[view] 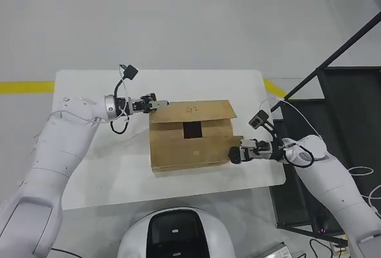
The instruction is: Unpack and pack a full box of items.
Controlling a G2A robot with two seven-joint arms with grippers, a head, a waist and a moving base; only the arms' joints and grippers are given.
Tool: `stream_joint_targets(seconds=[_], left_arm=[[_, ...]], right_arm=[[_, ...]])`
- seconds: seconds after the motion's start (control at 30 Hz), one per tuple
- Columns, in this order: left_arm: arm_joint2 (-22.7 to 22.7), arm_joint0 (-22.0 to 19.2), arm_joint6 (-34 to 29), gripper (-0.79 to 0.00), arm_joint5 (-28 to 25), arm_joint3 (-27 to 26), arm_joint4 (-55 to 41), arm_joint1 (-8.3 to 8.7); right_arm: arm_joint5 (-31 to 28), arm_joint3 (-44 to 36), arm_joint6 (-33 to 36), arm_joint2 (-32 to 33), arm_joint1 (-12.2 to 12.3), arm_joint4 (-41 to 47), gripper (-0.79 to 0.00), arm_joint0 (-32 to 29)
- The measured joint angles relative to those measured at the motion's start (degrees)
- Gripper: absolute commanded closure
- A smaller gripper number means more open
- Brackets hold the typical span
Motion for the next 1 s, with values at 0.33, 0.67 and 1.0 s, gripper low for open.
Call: stream_joint_targets(seconds=[0.33,0.67,1.0], left_arm=[[-4.2,7.2,-2.8,-0.785,5.7,-11.7,5.8,3.26],[-6.3,10.9,-5.0,-0.785,8.4,-17.4,7.2,4.96],[-8.2,13.6,-4.9,-0.785,9.6,-20.6,4.0,6.02]], right_arm=[[-0.1,1.1,-5.5,-0.4,-0.7,-10.4,-0.785,5.6],[-4.0,5.0,-4.0,-5.4,-2.8,-16.1,-0.785,13.1],[-4.0,14.1,-4.2,-11.3,-5.9,-17.3,-0.785,21.0]])
